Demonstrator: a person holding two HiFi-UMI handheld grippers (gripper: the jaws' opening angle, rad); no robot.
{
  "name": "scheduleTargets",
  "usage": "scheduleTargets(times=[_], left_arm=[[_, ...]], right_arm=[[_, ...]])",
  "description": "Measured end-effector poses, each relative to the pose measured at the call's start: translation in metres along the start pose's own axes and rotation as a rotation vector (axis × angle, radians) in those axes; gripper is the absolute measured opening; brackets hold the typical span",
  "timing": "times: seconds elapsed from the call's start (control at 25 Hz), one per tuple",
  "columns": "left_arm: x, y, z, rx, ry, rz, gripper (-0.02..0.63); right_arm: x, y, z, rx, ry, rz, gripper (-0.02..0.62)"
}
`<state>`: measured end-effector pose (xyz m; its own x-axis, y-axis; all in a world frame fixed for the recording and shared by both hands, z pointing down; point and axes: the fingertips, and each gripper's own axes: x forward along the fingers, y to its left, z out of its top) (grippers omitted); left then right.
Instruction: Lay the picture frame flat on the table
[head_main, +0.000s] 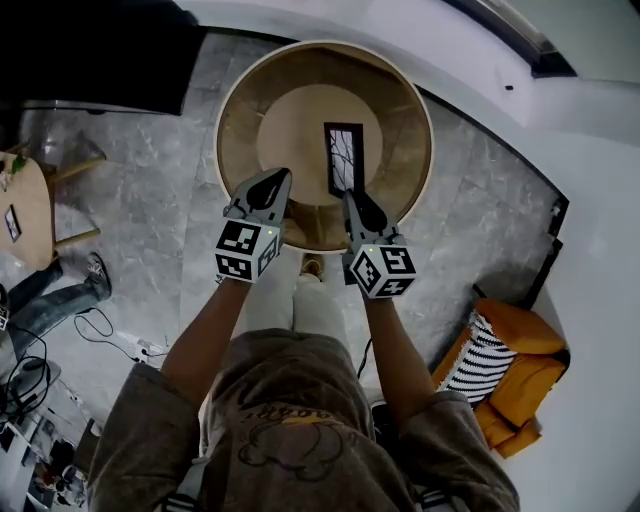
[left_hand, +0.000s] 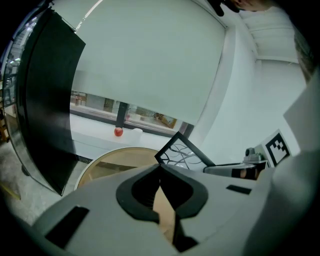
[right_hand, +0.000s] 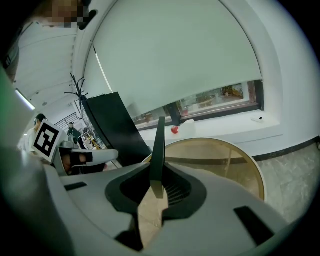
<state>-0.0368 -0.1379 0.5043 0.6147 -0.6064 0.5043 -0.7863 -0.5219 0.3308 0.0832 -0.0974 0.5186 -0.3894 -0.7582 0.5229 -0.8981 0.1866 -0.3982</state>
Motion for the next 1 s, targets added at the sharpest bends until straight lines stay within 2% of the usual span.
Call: scheduleTargets(times=[0.64,1.0], left_arm=[[0.044,0.035,-0.054,-0.031,0.030,0.006,0.017],[0.059,0.044,-0.068,-0.039,0.036,0.016,0.017]], right_arm=[[0.056,-0.027,-0.045,0.041,0.027,-0.015,0.083],[0.073,-0.038,-0.068,0.067,0.058,-0.008,0.083]])
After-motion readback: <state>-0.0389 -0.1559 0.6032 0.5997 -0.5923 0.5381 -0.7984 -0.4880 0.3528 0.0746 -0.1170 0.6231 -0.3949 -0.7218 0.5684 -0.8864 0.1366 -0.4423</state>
